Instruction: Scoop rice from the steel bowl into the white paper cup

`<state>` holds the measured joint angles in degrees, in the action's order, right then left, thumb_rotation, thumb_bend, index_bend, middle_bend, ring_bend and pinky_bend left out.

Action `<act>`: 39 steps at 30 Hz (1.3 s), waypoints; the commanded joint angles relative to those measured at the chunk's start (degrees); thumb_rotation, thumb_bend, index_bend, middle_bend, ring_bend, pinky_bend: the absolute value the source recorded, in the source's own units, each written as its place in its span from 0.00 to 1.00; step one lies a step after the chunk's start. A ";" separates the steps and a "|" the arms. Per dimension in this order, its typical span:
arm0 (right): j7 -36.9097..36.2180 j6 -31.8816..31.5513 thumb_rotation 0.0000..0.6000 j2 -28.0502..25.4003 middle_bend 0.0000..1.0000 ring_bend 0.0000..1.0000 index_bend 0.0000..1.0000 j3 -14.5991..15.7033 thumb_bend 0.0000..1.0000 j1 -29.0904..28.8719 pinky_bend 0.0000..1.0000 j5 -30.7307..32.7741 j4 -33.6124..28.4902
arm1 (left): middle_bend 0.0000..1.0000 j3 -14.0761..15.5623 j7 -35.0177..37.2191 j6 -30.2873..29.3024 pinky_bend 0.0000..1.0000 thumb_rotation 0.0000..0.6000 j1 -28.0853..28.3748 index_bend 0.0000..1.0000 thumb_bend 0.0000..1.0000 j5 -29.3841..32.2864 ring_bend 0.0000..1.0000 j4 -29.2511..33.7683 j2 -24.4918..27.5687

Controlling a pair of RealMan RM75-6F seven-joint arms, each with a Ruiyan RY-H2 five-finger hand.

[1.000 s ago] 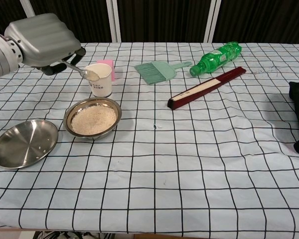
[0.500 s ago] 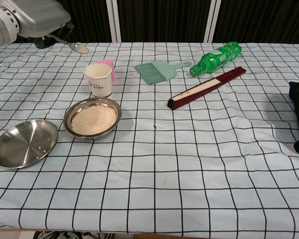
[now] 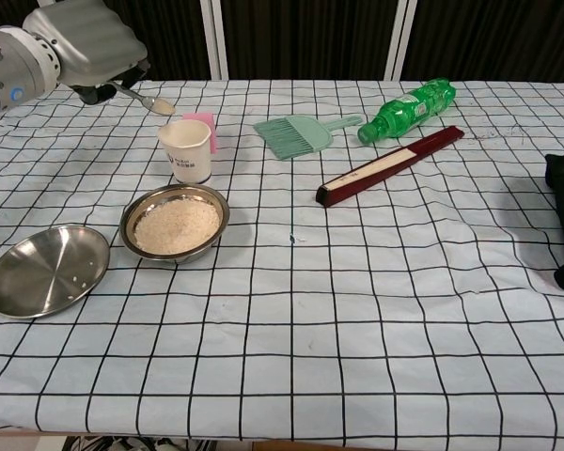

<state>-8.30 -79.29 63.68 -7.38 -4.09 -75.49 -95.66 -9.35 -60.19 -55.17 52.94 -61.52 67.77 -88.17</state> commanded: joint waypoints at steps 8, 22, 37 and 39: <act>-0.56 0.16 1.00 -0.21 0.00 0.00 0.08 0.05 0.30 0.03 0.21 -0.12 -0.11 | 0.59 2.77 -5.60 2.86 1.00 1.00 3.59 0.58 0.46 -1.92 1.00 -2.14 -1.32; -0.83 -0.01 1.00 -0.22 0.00 0.00 0.08 0.12 0.30 0.12 0.21 -0.39 -0.23 | 0.60 7.13 -11.99 4.78 1.00 1.00 6.48 0.58 0.46 -6.44 1.00 -5.04 -1.48; -1.01 -0.03 1.00 -0.34 0.00 0.00 0.08 0.15 0.30 0.19 0.21 -0.43 -0.40 | 0.59 9.79 -13.68 5.55 1.00 1.00 7.47 0.58 0.46 -11.63 1.00 -4.38 1.11; -0.99 -0.09 1.00 -0.31 0.00 0.00 0.08 0.17 0.30 0.22 0.21 -0.48 -0.38 | 0.59 9.79 -13.89 5.48 1.00 1.00 7.39 0.58 0.46 -11.74 1.00 -4.30 1.20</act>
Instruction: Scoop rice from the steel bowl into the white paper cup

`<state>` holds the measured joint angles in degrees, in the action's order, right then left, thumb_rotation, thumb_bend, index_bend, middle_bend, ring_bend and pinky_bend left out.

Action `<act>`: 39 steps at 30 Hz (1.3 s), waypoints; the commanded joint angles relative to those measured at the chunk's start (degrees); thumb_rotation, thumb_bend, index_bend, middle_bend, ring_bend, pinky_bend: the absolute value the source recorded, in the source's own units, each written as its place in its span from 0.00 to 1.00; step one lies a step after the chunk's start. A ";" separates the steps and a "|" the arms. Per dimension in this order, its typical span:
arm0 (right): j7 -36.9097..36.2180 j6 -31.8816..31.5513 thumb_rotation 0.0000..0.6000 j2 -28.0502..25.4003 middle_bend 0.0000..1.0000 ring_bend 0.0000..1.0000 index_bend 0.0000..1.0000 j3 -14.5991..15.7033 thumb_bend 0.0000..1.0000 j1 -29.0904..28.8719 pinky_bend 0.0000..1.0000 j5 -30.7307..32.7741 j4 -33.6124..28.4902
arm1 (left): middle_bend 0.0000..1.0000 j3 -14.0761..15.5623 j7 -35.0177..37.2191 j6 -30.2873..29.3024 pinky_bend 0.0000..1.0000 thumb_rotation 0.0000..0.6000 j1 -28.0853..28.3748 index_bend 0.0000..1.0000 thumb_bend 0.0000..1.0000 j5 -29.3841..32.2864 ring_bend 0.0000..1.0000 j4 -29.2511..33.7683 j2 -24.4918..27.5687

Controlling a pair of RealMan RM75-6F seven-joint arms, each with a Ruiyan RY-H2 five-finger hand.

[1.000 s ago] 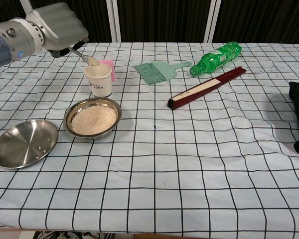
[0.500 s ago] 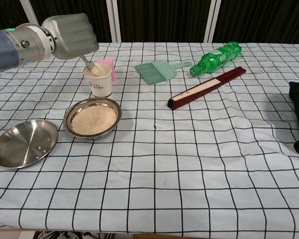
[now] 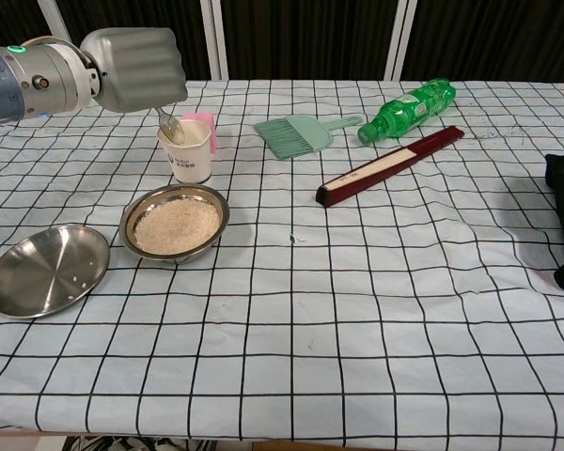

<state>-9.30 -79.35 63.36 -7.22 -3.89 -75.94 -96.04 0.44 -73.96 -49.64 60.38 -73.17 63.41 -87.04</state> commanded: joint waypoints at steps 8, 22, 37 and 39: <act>0.04 -0.04 1.00 0.06 0.00 0.00 0.08 -0.01 0.30 0.01 0.21 0.00 0.01 | 0.59 0.00 -0.10 0.43 1.00 1.00 -0.01 0.58 0.46 -0.64 1.00 -0.29 -0.04; -0.05 -0.02 1.00 0.00 0.00 0.00 0.08 -0.01 0.30 0.02 0.21 -0.01 0.02 | 0.59 -0.91 -0.53 0.09 1.00 1.00 -0.38 0.57 0.46 -0.16 1.00 -0.14 -0.24; -0.07 -0.15 1.00 0.04 0.00 0.00 0.08 -0.02 0.30 0.07 0.21 -0.05 -0.04 | 0.59 1.31 -6.29 4.87 1.00 1.00 3.12 0.57 0.46 -3.88 1.00 0.71 1.44; -0.23 -0.10 1.00 -0.02 0.00 0.00 0.08 -0.05 0.30 0.09 0.21 0.03 -0.05 | 0.59 1.54 -6.81 5.20 1.00 1.00 3.29 0.57 0.46 -4.15 1.00 0.54 1.28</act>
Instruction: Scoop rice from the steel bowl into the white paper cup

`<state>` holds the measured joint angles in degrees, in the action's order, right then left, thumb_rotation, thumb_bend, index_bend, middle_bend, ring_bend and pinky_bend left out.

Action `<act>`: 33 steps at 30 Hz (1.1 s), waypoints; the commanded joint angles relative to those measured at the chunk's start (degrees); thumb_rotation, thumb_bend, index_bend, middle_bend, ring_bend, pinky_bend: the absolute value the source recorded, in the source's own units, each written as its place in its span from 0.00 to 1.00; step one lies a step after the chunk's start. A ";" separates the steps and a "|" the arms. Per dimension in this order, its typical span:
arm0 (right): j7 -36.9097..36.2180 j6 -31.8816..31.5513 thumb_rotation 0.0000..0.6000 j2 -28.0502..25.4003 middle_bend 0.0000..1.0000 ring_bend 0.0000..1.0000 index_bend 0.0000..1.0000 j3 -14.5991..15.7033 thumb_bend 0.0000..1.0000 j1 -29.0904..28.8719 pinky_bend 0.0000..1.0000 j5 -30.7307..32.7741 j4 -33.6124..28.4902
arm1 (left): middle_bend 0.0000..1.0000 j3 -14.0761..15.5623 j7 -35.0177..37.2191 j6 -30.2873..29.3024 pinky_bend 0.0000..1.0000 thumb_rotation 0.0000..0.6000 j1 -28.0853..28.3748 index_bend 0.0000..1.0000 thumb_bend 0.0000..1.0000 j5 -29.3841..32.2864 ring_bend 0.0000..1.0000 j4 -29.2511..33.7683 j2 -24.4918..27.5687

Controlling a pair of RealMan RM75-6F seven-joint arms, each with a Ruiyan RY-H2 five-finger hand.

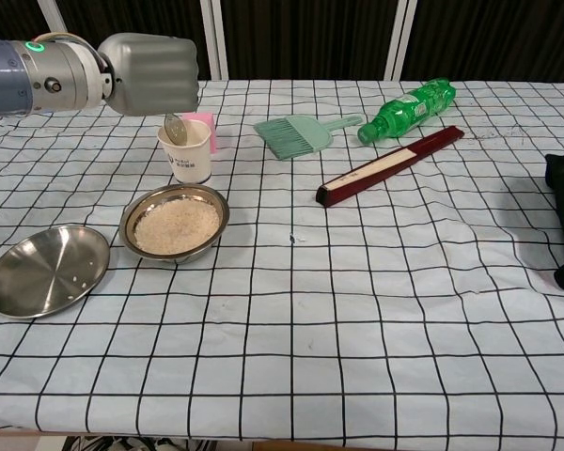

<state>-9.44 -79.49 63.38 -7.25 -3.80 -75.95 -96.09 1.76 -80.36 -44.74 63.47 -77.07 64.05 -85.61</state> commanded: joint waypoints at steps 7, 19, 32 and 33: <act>-0.35 0.02 1.00 -0.09 0.00 0.00 0.08 0.01 0.30 0.03 0.21 -0.10 -0.02 | 0.59 0.15 -0.65 0.00 1.00 1.00 0.04 0.57 0.46 -0.42 1.00 -0.14 -0.14; -0.16 -0.12 1.00 -0.10 0.00 0.00 0.08 0.09 0.30 0.09 0.21 -0.26 -0.07 | 0.59 -2.13 1.47 -3.24 1.00 1.00 -2.11 0.57 0.46 2.48 1.00 1.81 0.19; -0.33 -0.29 1.00 -0.08 0.00 0.00 0.08 0.17 0.30 0.13 0.21 -0.60 0.03 | 0.59 -8.68 9.74 -16.60 1.00 1.00 -10.25 0.57 0.46 10.61 1.00 14.22 5.19; -0.29 -0.29 1.00 -0.07 0.00 0.00 0.08 0.18 0.30 0.13 0.21 -0.63 0.03 | 0.59 -8.77 10.40 -17.34 1.00 1.00 -10.84 0.57 0.46 10.71 1.00 15.55 6.01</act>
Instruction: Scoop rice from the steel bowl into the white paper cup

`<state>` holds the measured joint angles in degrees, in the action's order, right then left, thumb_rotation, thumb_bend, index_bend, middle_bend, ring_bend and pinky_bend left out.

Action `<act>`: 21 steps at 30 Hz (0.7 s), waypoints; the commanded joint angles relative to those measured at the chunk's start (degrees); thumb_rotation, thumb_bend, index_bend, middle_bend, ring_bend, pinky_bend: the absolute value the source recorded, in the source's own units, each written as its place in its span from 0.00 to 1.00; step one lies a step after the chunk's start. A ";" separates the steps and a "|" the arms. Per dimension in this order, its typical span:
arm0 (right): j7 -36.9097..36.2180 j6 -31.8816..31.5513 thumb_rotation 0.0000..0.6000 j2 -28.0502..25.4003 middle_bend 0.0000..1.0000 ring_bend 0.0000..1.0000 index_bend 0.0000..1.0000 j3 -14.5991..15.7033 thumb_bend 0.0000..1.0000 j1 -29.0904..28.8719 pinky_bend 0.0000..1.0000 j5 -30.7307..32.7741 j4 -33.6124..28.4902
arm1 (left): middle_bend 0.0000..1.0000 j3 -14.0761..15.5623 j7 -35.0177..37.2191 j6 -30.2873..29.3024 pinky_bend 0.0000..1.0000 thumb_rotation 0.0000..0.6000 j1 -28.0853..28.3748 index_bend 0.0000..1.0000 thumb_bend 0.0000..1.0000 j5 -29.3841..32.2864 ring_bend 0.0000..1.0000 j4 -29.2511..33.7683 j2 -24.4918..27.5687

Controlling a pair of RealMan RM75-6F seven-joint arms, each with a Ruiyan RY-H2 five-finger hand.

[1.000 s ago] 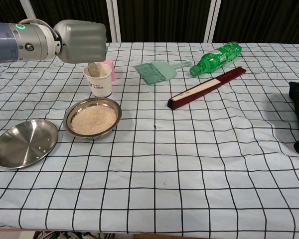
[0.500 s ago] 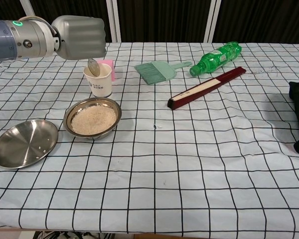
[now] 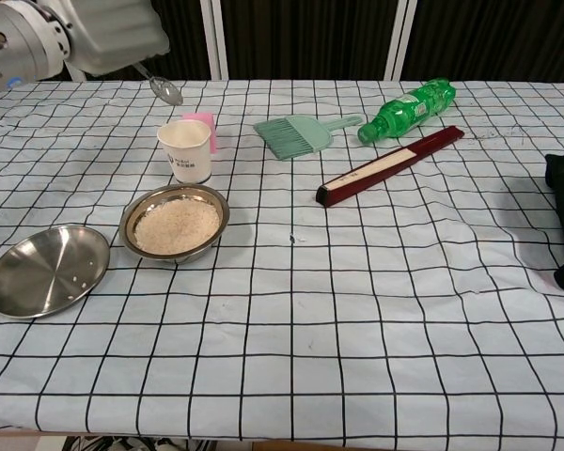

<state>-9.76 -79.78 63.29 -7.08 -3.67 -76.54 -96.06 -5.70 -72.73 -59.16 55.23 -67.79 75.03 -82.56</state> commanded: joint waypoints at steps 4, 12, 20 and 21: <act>0.21 -0.09 1.00 0.08 0.00 0.00 0.08 0.03 0.30 -0.02 0.21 -0.13 0.02 | 0.59 -0.83 5.39 -5.67 1.00 1.00 -5.42 0.57 0.46 1.54 1.00 10.26 6.55; 0.26 -0.37 1.00 0.20 0.00 0.00 0.08 0.08 0.30 0.00 0.21 -0.51 0.09 | 0.59 3.61 11.90 -8.84 1.00 1.00 -11.71 0.57 0.46 -0.44 1.00 18.45 11.34; 0.18 -0.43 1.00 0.31 0.00 0.00 0.08 0.07 0.30 -0.03 0.21 -0.62 0.27 | 0.59 9.49 16.75 -9.10 1.00 1.00 -16.67 0.56 0.46 -3.98 1.00 18.56 11.33; 0.21 -0.42 1.00 0.32 0.00 0.00 0.08 0.07 0.30 -0.03 0.21 -0.61 0.30 | 0.59 9.97 17.14 -8.94 1.00 1.00 -17.10 0.56 0.46 -4.14 1.00 18.18 11.01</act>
<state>-9.55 -80.20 63.61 -7.02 -3.70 -77.15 -95.76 3.58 -56.24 -68.23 38.74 -71.54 93.68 -71.16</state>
